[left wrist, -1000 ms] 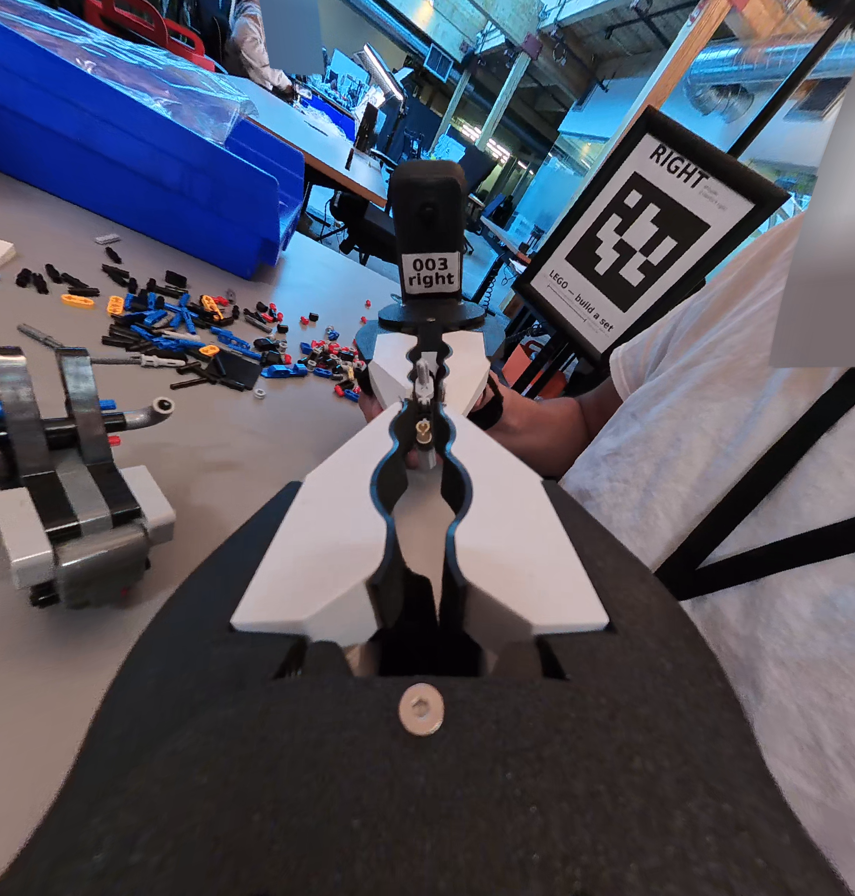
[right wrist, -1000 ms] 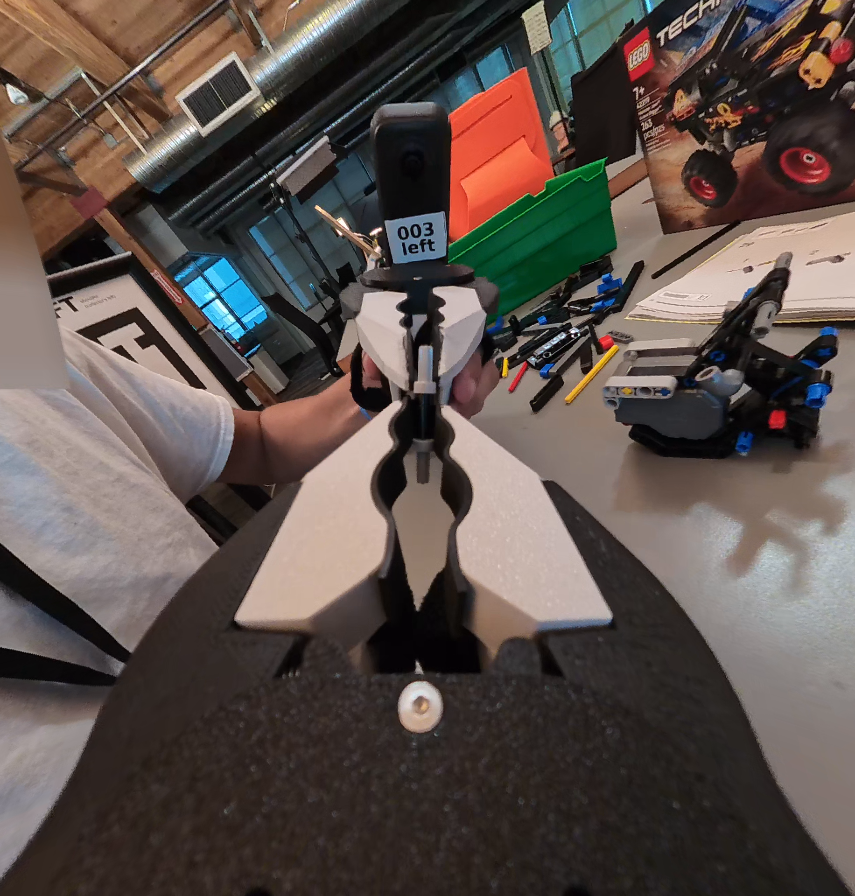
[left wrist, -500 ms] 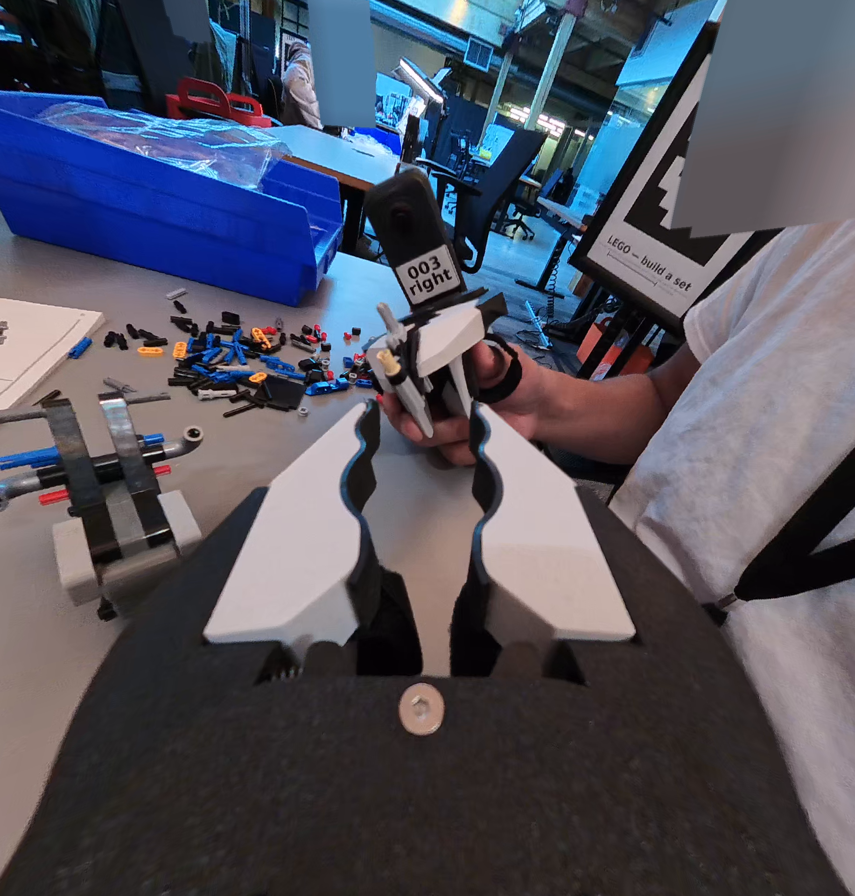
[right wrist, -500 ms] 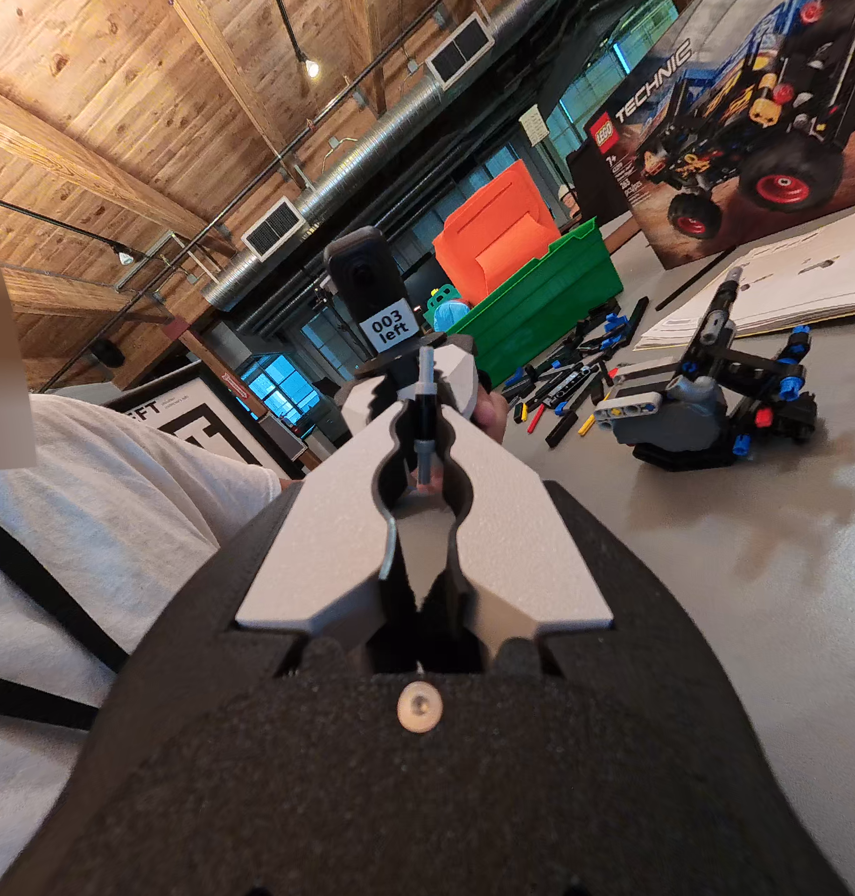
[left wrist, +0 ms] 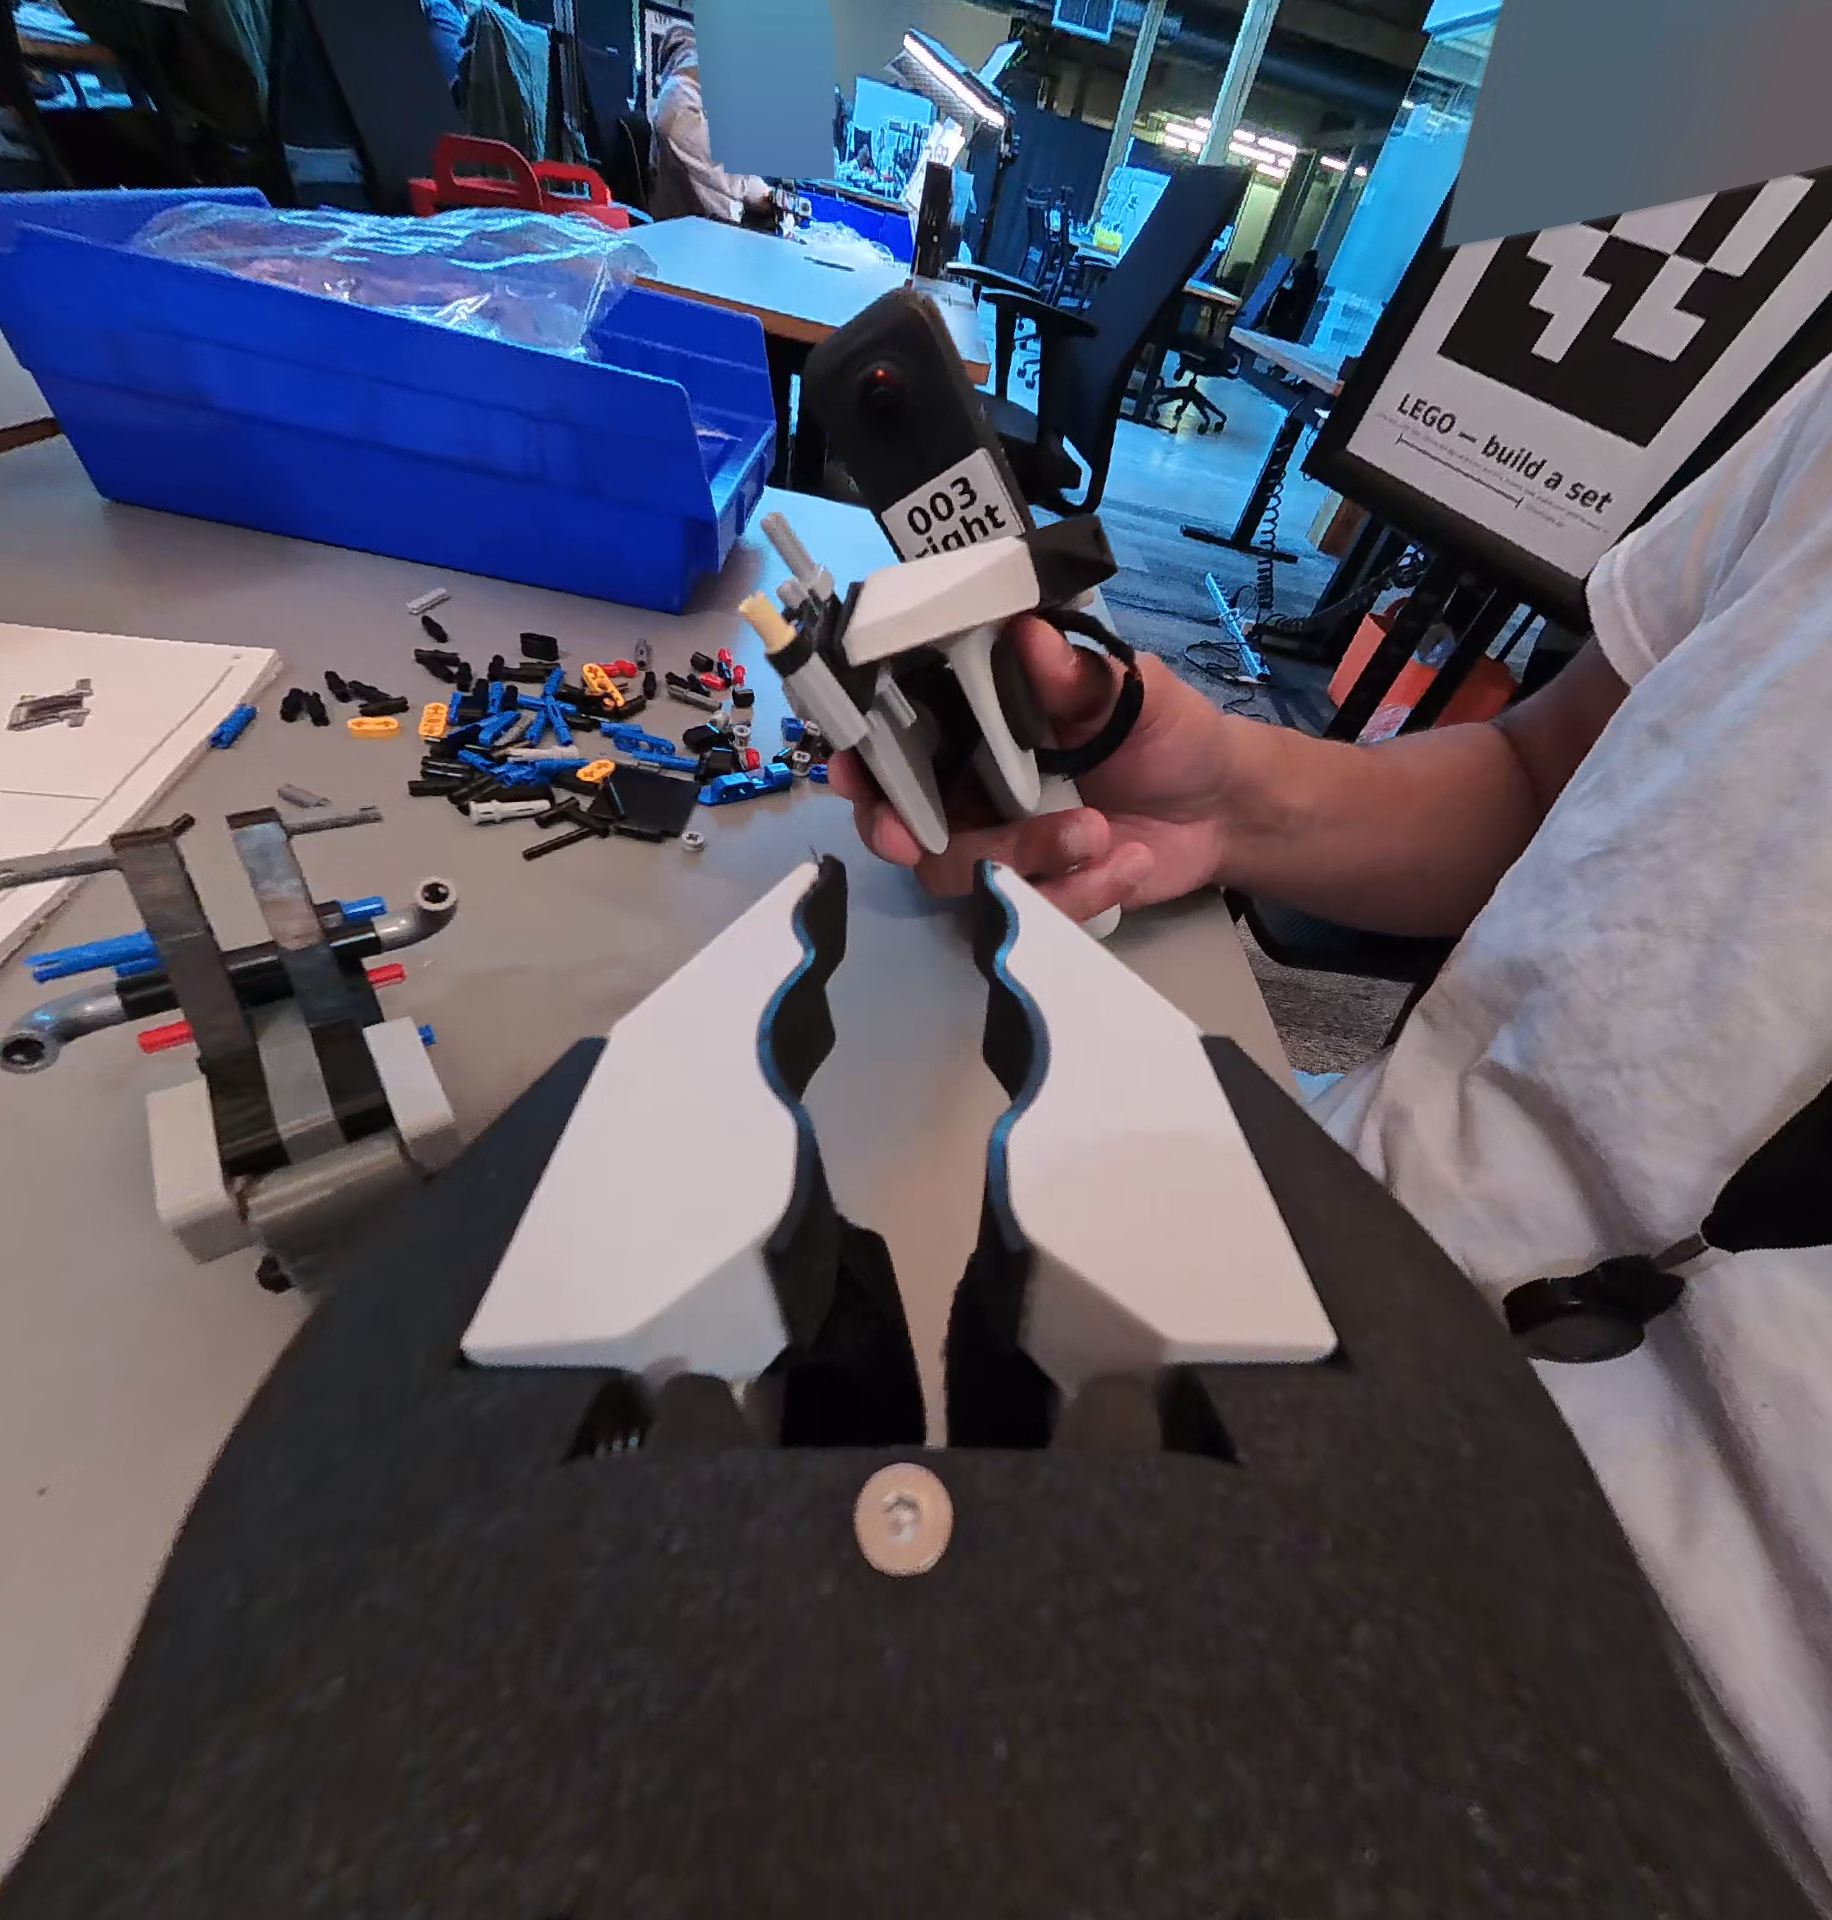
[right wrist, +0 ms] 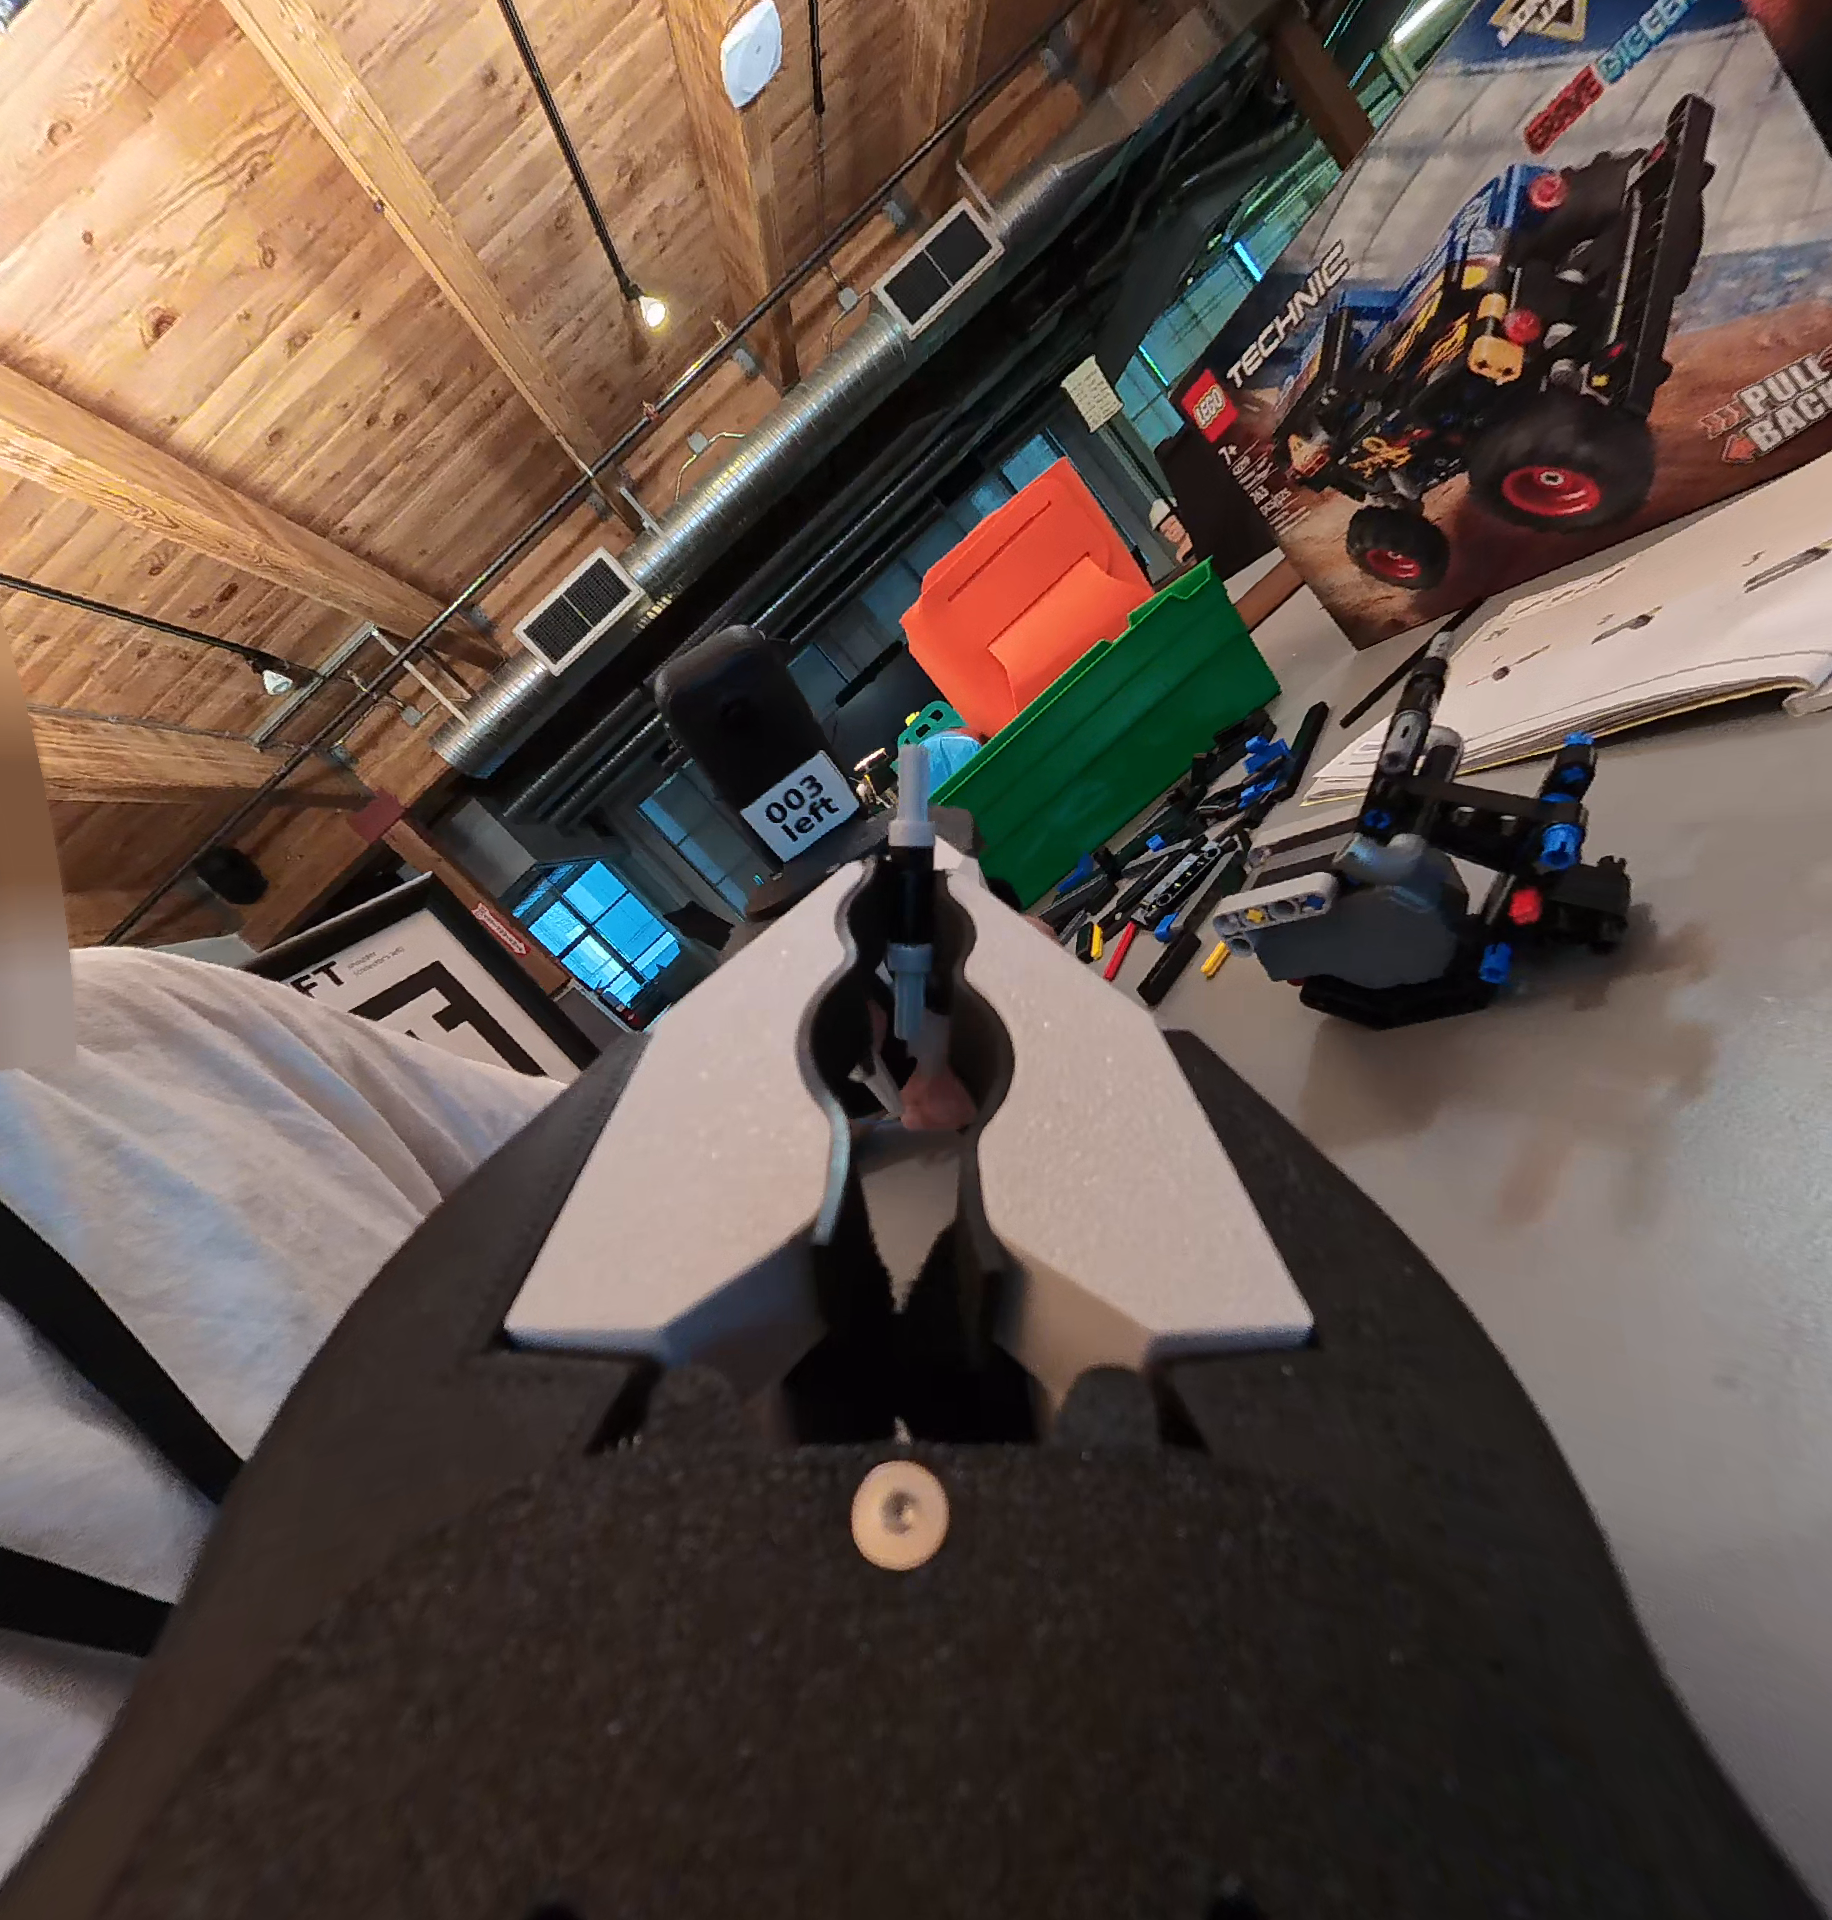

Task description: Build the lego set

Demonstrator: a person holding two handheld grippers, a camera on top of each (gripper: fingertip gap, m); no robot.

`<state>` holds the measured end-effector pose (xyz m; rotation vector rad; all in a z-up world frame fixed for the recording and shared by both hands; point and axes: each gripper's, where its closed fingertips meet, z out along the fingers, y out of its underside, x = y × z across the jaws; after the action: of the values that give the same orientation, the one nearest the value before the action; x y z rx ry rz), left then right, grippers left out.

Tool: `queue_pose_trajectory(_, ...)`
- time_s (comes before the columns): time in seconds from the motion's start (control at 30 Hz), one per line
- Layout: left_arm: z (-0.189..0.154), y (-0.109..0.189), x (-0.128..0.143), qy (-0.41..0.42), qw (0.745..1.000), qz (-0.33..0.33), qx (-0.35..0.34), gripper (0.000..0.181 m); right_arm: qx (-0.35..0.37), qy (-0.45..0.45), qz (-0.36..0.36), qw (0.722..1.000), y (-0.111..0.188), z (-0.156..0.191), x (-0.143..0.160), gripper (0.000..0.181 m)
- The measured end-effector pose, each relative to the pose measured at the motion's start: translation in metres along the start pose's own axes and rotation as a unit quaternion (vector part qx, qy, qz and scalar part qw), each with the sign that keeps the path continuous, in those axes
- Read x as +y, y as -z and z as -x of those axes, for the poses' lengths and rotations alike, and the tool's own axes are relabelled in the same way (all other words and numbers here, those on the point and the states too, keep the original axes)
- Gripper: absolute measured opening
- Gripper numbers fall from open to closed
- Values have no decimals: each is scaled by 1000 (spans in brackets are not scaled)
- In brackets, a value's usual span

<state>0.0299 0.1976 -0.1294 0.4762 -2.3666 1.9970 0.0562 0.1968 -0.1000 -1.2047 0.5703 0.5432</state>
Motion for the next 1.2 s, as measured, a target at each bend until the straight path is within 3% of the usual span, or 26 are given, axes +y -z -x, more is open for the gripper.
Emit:
queue_pose_trajectory(0.37,0,-5,7,-12,1000,18,-11,18,9,3,4,1000,0,-2,2,6)
queue_pose_trajectory(0.57,6,-1,-3,-1,1000,-8,-21,15,12,1,6,1000,-1,-3,2,6)
queue_pose_trajectory(0.7,26,8,-17,-49,992,-42,-112,27,12,-1,11,1000,-2,-4,4,6)
queue_pose_trajectory(0.83,31,5,-11,-123,977,-14,-172,36,13,-4,9,1000,-2,-5,3,6)
queue_pose_trajectory(1.2,15,-7,-19,-72,987,-64,-130,33,15,-5,12,1000,-2,-5,5,5)
